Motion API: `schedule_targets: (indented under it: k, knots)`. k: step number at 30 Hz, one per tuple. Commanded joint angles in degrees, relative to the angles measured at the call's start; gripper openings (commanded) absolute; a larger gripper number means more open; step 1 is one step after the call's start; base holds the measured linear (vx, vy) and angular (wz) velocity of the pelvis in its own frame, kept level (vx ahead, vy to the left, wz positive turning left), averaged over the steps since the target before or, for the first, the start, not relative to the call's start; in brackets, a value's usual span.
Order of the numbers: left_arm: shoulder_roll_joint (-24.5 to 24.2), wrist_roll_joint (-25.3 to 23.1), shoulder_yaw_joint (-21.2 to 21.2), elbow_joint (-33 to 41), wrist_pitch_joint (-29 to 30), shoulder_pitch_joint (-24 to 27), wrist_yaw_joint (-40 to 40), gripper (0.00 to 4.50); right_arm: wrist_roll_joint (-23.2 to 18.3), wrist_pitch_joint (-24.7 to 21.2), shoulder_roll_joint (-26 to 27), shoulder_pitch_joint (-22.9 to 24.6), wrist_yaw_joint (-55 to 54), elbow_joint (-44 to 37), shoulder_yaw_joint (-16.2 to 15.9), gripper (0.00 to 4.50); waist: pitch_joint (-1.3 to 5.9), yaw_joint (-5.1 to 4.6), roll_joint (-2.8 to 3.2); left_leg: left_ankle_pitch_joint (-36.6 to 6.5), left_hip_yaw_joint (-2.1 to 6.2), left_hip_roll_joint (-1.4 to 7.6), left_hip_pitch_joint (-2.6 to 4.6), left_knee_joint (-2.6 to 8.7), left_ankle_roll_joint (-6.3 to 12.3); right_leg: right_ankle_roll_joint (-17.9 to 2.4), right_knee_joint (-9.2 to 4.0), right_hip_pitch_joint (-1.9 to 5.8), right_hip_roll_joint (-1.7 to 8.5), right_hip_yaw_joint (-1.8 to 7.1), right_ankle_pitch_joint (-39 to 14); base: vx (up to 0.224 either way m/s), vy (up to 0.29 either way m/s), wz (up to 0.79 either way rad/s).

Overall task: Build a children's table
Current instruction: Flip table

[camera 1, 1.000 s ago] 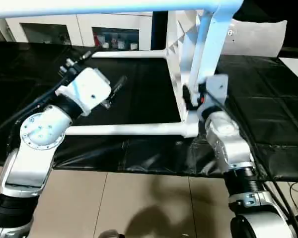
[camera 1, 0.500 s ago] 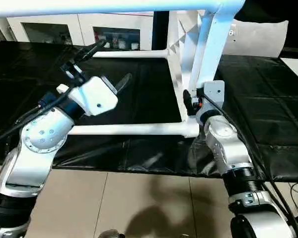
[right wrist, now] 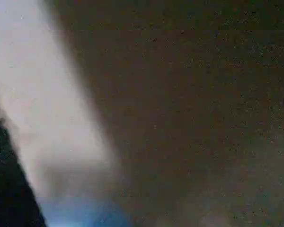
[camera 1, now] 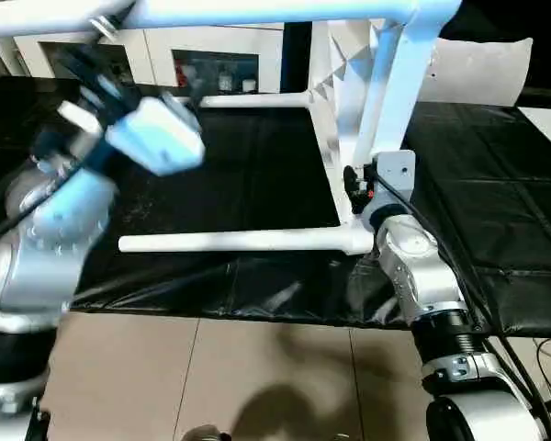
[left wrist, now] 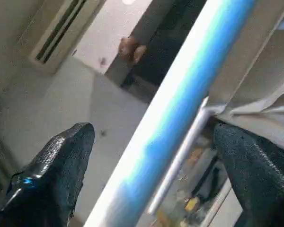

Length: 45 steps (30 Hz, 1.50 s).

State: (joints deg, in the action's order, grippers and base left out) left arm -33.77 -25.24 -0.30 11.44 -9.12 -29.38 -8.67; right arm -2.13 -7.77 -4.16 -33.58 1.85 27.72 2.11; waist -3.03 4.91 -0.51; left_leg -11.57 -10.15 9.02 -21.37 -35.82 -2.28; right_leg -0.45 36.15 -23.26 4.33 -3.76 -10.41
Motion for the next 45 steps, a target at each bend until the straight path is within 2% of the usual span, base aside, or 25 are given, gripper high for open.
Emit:
schedule_targets:
  k: [1, 5, 6, 8, 10, 12, 17, 20, 21, 22, 23, 25, 26, 29, 32, 36, 41, 43, 45]
  knots:
    - [-0.2, -2.8, 0.6, -1.2, 0.3, -2.0, 2.2, 4.50, 0.1, 0.5, -0.5, -0.7, 0.4, 0.7, 0.5, 1.95, 3.65, -0.19, 0.56, -14.7, 1.80, 3.50, 0.82, 5.25, -3.28, -9.0, -4.07, 1.93, 4.12, 3.20, -13.5, 0.000, 0.000, 0.00]
    - [-1.0, -4.4, 0.3, -4.9, 1.6, -4.9, 2.7, 4.50, 0.0, 0.6, -0.5, -0.9, 0.4, 0.7, 0.5, 1.95, 3.57, -0.26, 0.51, -15.4, 1.72, 3.37, 0.89, 5.23, -3.18, -9.0, -4.32, 1.79, 3.98, 3.18, -14.2, 0.000, 0.000, 0.00]
    - [-1.0, -3.3, 0.2, -6.8, 2.4, -6.0, 1.5, 4.23, 0.0, 0.6, -0.6, -1.0, 0.4, 0.7, 0.5, 1.95, 3.63, -0.21, 0.59, -15.6, 1.85, 3.35, 0.87, 5.26, -3.46, -9.0, -4.19, 1.90, 4.11, 3.16, -14.5, 0.000, 0.000, 0.00]
    - [-1.1, -1.7, 0.0, -8.4, 3.1, -7.0, -0.5, 4.16, 0.2, 0.6, -0.8, -1.1, 0.4, 0.6, 0.5, 1.95, 3.64, -0.15, 0.54, -15.5, 1.90, 3.42, 0.88, 5.31, -3.55, -9.1, -4.23, 1.85, 4.23, 3.17, -14.4, 0.000, 0.000, 0.00]
    - [-1.3, -2.0, -0.1, -9.4, 3.3, -7.8, -0.6, 4.10, 0.3, 0.6, -1.0, -1.1, 0.4, 0.4, 0.4, 1.95, 3.72, -0.20, 0.70, -15.0, 1.86, 3.44, 0.80, 5.28, -3.69, -9.5, -4.07, 1.89, 4.16, 3.17, -12.9, 0.000, 0.000, 0.00]
    - [-0.9, -2.6, -0.5, -10.9, 3.6, -9.0, -0.7, 3.80, 0.7, 0.6, -1.5, -1.0, 0.5, 0.2, 0.3, 1.95, 3.80, -0.17, 0.67, -14.2, 1.80, 3.46, 0.84, 5.21, -3.50, -10.0, -3.91, 1.95, 4.09, 3.14, -11.1, 0.000, 0.000, 0.00]
    - [-1.0, -2.6, -1.4, -12.8, 4.2, -10.0, -1.8, 3.55, 2.2, 0.5, -2.8, -1.0, 1.2, -0.6, -0.8, 1.95, 3.69, -0.10, 0.61, -14.6, 1.79, 3.48, 0.80, 5.25, -3.33, -10.1, -4.05, 2.02, 4.21, 3.16, -11.9, 0.000, 0.000, 0.00]
    - [-1.1, -1.6, -1.6, -12.8, 4.2, -10.1, -3.0, 3.19, 3.6, 0.0, -4.3, -1.3, 1.4, -1.3, -1.6, 1.94, 3.70, 0.00, 0.58, -14.1, 1.76, 3.56, 0.87, 5.22, -3.25, -10.2, -4.04, 2.00, 4.23, 3.14, -11.9, 0.000, 0.000, 0.00]
    - [-1.0, -1.5, -1.9, -12.7, 4.1, -10.2, -3.4, 3.19, 4.1, -0.2, -5.3, -1.8, 1.8, -1.3, -1.9, 1.94, 3.67, -0.04, 0.19, -14.2, 1.68, 3.55, 0.83, 5.22, -3.11, -10.1, -4.10, 2.01, 4.19, 3.15, -12.0, 0.000, 0.000, 0.00]
    - [-1.0, -1.3, -2.0, -12.7, 4.1, -10.1, -3.7, 3.19, 4.3, -0.2, -5.5, -1.9, 1.9, -1.4, -2.0, 1.94, 3.65, 0.09, 0.35, -14.0, 1.71, 3.54, 0.82, 5.22, -3.01, -10.2, -4.08, 2.04, 4.27, 3.16, -12.4, 0.000, 0.000, 0.00]
    - [-0.8, -0.4, -2.5, -12.5, 4.2, -9.8, -5.2, 2.97, 5.0, -0.3, -6.6, -2.4, 2.7, -1.6, -2.6, 1.94, 3.64, 0.14, 0.37, -14.0, 1.70, 3.54, 0.83, 5.20, -2.98, -10.1, -4.12, 2.02, 4.33, 3.16, -12.7, 0.000, 0.000, 0.00]
    - [-0.4, 1.0, -3.0, -12.0, 4.4, -9.4, -7.1, 2.85, 5.9, -0.9, -8.5, -3.2, 5.0, -2.5, -3.8, 1.94, 3.60, 0.19, 0.31, -14.1, 1.71, 3.59, 0.78, 5.22, -2.91, -10.1, -4.09, 2.06, 4.28, 3.14, -13.1, 0.000, 0.000, 0.00]
    - [-0.2, 1.4, -3.4, -11.6, 4.8, -9.3, -8.2, 2.69, 6.5, -2.0, -10.3, -4.1, 7.6, -3.1, -4.8, 1.94, 3.57, 0.14, 0.11, -13.9, 1.62, 3.54, 0.74, 5.16, -2.59, -10.1, -4.20, 2.12, 4.28, 3.16, -13.1, 0.000, 0.000, 0.00]
    - [0.2, 2.8, -3.6, -11.2, 5.4, -9.2, -9.6, 2.48, 7.2, -3.1, -12.7, -5.1, 10.3, -3.6, -5.9, 1.94, 3.60, 0.27, -0.02, -12.1, 1.57, 3.47, 0.48, 4.94, -1.64, -10.4, -4.07, 2.43, 4.45, 3.17, -13.0, 0.000, 0.000, 0.00]
    - [0.3, 5.5, -4.5, -10.1, 7.9, -7.8, -14.4, 2.34, 8.4, -3.4, -18.2, -8.0, 15.4, -2.9, -7.5, 1.94, 3.77, 0.40, -0.24, -8.2, 1.29, 3.35, 0.23, 4.49, 0.18, -11.1, -3.86, 2.69, 4.51, 3.16, -11.5, 0.000, 0.000, 0.00]
    - [0.6, 7.6, -4.1, -8.4, 11.8, -5.7, -17.6, 2.15, 6.6, -3.8, -22.9, -12.4, 22.8, -2.3, -7.4, 1.95, 3.72, 0.54, -0.32, -6.3, 1.04, 3.27, -0.05, 4.11, 2.21, -12.1, -3.82, 2.66, 4.36, 3.00, -11.7, 0.000, 0.000, 0.00]
    - [1.1, 9.6, -3.0, -7.1, 16.2, -4.6, -19.6, 1.99, 5.6, -0.6, -26.5, -15.1, 32.6, -3.3, -9.5, 1.95, 3.47, 0.66, -0.40, -8.4, 1.06, 3.36, 0.10, 4.12, 2.31, -11.2, -4.32, 2.41, 4.31, 2.85, -16.4, 0.000, 0.000, 0.00]
    - [2.0, 13.1, -1.7, -4.6, 22.3, -3.7, -22.6, 1.93, 2.7, 2.4, -29.3, -17.6, 41.7, -5.0, -10.5, 1.95, 3.53, 0.76, -0.65, -8.5, 1.09, 3.48, 0.14, 4.10, 2.42, -11.2, -4.30, 2.52, 4.49, 2.84, -17.1, 0.000, 0.000, 0.00]
    - [3.1, 15.2, -0.6, -3.0, 25.9, -3.8, -22.8, 1.86, 1.3, 4.2, -30.2, -18.8, 45.4, -5.0, -10.7, 1.95, 3.42, 0.81, -0.70, -8.6, 1.04, 3.49, 0.19, 4.04, 2.72, -11.7, -4.35, 2.42, 4.46, 2.79, -17.1, 0.000, 0.000, 0.00]
